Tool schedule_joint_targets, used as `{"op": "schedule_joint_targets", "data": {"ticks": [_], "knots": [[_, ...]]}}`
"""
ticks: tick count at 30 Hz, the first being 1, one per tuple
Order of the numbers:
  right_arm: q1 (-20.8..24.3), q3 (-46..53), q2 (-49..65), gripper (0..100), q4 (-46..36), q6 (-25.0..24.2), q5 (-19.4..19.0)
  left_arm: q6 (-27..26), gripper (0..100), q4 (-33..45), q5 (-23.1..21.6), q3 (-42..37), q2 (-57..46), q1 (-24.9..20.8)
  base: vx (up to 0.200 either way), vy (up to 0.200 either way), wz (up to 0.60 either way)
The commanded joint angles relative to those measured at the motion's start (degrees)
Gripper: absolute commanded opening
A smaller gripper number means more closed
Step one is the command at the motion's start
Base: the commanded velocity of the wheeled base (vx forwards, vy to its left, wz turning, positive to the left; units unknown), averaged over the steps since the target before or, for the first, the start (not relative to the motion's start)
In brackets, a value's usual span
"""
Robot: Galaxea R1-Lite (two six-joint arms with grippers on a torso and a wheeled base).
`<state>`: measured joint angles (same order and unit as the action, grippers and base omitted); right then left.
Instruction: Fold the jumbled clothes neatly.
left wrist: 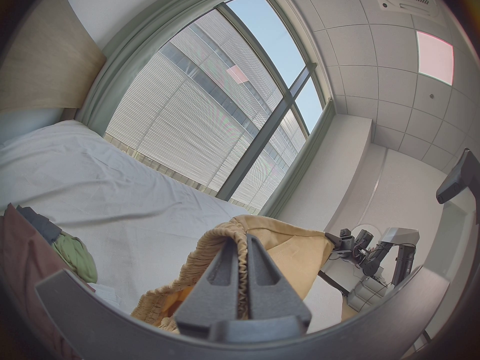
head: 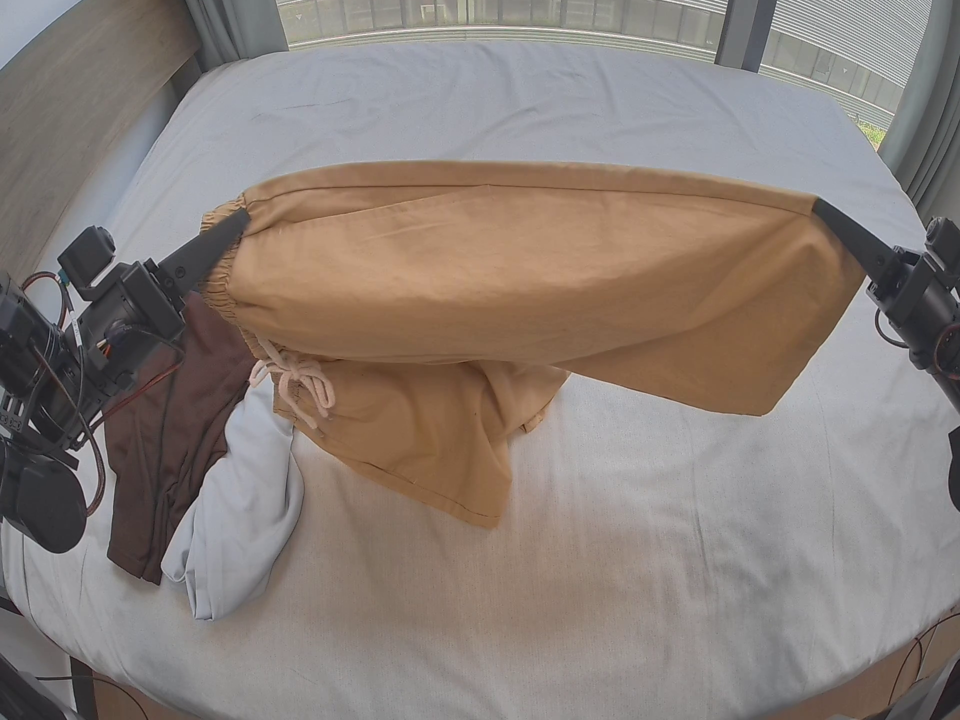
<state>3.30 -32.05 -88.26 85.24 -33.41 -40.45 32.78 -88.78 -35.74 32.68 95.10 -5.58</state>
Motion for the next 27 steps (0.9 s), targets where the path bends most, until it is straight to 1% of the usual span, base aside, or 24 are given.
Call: {"op": "schedule_joint_targets", "data": {"ticks": [1, 7, 15, 18, 23, 25, 27], "knots": [[-0.2, -0.3, -3.8, 0, 0.9, 0.1, 0.1, 0.0, 0, 0.0, 0.0, 0.1, 0.4, 1.1, 0.000, 0.000, 0.00], [-0.7, -0.5, -4.3, 0, 1.0, -0.2, 0.1, 0.0, 0, -0.1, 0.0, 0.7, 1.1, 1.6, 0.000, 0.000, 0.00], [-0.9, -2.2, -9.6, 0, 1.2, 0.1, 0.1, -0.3, 0, -0.1, 0.1, 3.0, 3.8, 1.3, 0.000, 0.000, 0.00], [-1.6, -6.6, -12.3, 0, 0.8, -0.2, 0.2, -0.3, 0, -0.1, 0.6, 4.3, 5.3, 1.2, 0.000, 0.000, 0.00], [-1.8, -12.5, -15.2, 0, -2.2, -0.2, 0.1, -0.3, 0, -0.1, 0.9, 5.7, 6.9, 1.3, 0.000, 0.000, 0.00], [-1.8, -13.9, -15.7, 0, -3.4, -0.2, 0.2, -0.3, 0, -0.1, 1.4, 6.3, 7.5, 1.3, 0.000, 0.000, 0.00], [-1.8, -16.0, -16.6, 0, -5.0, -0.2, 0.2, -0.3, 0, -0.1, 3.0, 7.7, 8.8, 1.3, 0.000, 0.000, 0.00]]}}
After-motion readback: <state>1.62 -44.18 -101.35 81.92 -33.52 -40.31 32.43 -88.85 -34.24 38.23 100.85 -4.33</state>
